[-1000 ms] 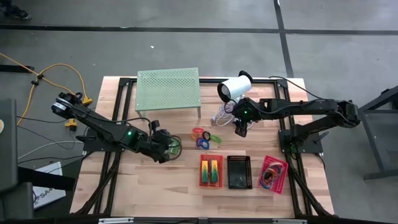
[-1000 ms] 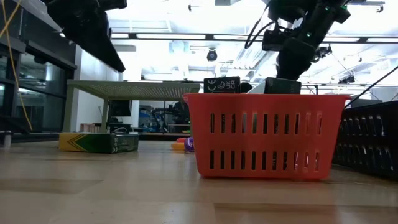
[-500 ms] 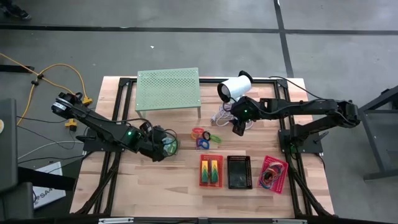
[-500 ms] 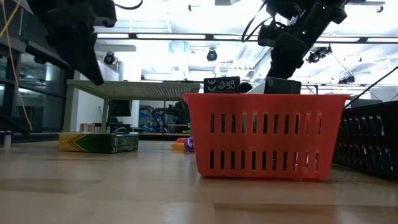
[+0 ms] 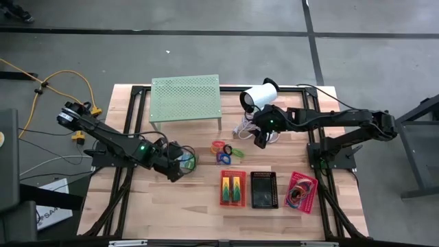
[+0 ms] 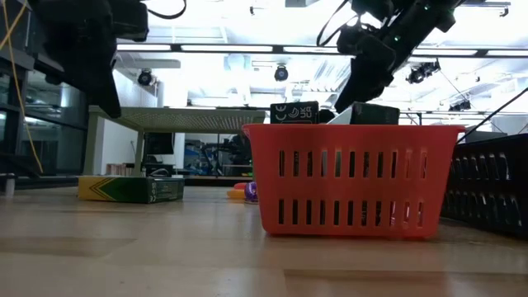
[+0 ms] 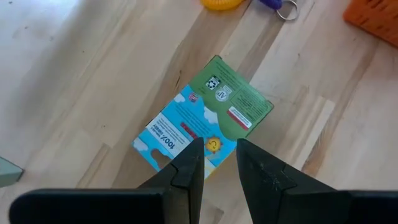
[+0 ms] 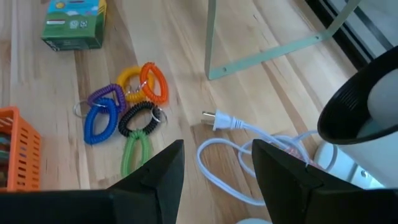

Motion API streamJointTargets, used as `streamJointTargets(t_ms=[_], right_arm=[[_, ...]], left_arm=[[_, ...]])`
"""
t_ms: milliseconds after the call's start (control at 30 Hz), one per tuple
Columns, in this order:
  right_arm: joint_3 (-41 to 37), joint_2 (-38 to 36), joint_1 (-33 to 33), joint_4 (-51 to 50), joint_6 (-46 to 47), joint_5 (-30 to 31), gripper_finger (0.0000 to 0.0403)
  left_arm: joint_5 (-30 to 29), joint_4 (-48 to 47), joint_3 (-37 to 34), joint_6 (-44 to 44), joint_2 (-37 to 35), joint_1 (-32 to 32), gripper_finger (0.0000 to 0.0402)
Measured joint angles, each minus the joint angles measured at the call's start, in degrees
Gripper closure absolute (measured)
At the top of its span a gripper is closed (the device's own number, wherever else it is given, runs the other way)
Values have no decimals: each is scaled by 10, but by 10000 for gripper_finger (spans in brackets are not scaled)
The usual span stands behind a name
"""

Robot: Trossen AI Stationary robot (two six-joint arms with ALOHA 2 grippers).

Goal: Pick & Place Office Desk Supplies
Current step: Put the crayon box into the orange basket

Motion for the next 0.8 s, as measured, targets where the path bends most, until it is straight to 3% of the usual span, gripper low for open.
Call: streamJointTargets(t_ms=[400, 800], right_arm=[[0, 0, 0, 2, 0, -3, 227], [0, 0, 0, 3, 0, -3, 227]], left_arm=[[-49, -65, -25, -100, -14, -52, 312], [-55, -48, -119, -172, -162, -79, 312]])
